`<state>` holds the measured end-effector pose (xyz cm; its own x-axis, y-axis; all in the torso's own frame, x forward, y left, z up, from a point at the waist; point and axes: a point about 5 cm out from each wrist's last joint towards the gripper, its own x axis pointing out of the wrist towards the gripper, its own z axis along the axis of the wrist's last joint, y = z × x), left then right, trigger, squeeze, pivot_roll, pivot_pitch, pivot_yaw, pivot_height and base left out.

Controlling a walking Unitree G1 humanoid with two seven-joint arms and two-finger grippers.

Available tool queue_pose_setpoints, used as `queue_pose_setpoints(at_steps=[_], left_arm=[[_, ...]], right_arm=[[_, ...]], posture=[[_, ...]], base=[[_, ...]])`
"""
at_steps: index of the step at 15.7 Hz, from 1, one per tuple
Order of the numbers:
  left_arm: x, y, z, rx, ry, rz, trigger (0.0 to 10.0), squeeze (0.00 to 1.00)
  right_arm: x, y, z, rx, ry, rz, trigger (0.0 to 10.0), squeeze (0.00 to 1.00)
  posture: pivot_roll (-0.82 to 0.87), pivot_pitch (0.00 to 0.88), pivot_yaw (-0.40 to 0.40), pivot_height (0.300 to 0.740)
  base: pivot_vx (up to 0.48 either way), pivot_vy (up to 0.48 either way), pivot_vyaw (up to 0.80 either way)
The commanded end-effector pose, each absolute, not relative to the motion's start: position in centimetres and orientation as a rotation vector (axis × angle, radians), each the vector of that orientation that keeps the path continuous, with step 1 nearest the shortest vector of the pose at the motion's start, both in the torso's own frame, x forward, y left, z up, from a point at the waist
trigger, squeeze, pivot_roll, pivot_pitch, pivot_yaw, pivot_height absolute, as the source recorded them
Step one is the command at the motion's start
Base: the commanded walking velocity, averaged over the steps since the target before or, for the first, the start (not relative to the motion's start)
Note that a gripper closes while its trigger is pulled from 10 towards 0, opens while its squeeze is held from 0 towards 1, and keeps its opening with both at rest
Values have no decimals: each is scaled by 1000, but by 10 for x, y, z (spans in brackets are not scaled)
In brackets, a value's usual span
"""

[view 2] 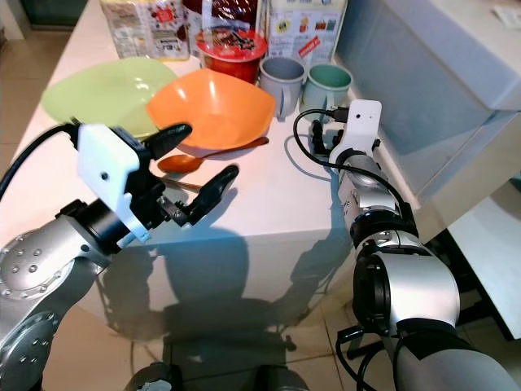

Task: Setting the table

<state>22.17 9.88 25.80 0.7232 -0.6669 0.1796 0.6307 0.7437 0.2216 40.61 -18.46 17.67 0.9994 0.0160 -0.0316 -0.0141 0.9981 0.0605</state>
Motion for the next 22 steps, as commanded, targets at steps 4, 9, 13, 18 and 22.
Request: queue_pose_setpoints(at_steps=[4,9,13,18,22], left_arm=[[212,98,260,151,-239,-727,10000,0],[209,98,260,147,-219,-722,10000,0],[209,97,259,144,-204,-742,10000,0],[210,95,259,144,-204,-743,10000,0],[211,96,261,149,-211,-734,10000,0]], right_arm=[[409,-183,189,42,-8,59,9451,0],[410,-178,195,49,-45,101,1765,0],[411,-176,199,54,-71,109,0,0],[411,-176,203,72,-100,118,0,0],[411,-176,202,79,-104,119,0,0]], posture=[[159,223,-109,740],[162,220,-122,740],[160,215,-120,740],[155,195,-117,740],[159,185,-115,740]], base=[[0,0,0],[0,0,0],[0,0,0],[0,0,0],[0,0,0]])
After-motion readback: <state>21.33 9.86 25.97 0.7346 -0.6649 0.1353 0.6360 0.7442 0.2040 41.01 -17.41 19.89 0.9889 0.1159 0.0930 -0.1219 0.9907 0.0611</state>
